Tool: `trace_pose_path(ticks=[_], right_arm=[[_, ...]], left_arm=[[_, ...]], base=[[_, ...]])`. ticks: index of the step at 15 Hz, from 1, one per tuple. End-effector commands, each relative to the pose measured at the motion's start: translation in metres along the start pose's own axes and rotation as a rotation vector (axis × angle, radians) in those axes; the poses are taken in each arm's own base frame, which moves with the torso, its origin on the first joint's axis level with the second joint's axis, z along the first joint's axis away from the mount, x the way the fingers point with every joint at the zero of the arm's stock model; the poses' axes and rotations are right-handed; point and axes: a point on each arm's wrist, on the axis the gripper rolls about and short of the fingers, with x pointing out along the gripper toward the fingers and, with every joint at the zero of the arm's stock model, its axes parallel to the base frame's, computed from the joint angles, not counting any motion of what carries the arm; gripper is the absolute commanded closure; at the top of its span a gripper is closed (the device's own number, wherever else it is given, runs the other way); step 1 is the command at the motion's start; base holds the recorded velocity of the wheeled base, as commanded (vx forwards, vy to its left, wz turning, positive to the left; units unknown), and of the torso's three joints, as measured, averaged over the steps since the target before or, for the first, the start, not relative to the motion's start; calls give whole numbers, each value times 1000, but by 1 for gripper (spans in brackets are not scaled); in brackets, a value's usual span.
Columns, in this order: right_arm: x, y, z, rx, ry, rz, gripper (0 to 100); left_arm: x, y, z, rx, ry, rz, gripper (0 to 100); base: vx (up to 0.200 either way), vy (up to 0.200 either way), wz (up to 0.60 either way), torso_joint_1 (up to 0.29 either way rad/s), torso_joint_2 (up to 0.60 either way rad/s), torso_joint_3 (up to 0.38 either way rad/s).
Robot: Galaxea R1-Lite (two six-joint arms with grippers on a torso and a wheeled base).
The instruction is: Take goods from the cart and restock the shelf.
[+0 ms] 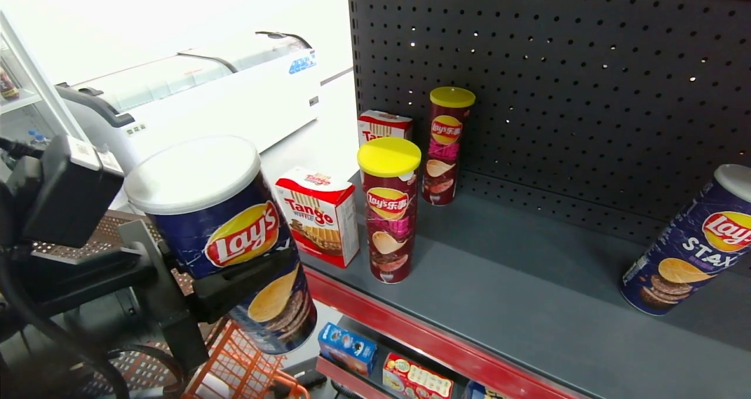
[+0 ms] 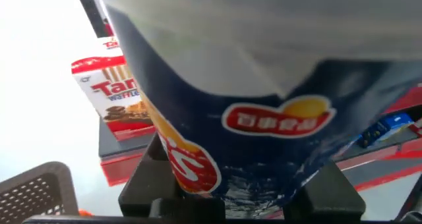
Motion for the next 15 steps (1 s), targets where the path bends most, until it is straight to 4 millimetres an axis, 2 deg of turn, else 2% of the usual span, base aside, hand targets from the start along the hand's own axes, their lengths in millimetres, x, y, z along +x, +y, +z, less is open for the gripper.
trace_pose_path(ticks=[1, 4, 7, 11, 15], right_arm=[[0, 0, 0, 0, -1, 0, 0], [0, 0, 0, -2, -1, 0, 0], [0, 0, 0, -2, -1, 2, 0], [0, 0, 0, -2, -1, 2, 0], [0, 0, 0, -2, -1, 2, 0]], left_arm=[[5, -3, -4, -3, 22, -27, 100], [12, -5, -3, -3, 25, -95, 100], [27, -5, 4, 2, 19, -125, 100], [52, -12, 9, 57, 14, -262, 100], [59, -21, 10, 62, 15, -319, 100]], base=[[0, 0, 0, 0, 0, 0], [0, 0, 0, 0, 0, 0], [0, 0, 0, 0, 0, 0], [0, 0, 0, 0, 0, 0], [0, 0, 0, 0, 0, 0]])
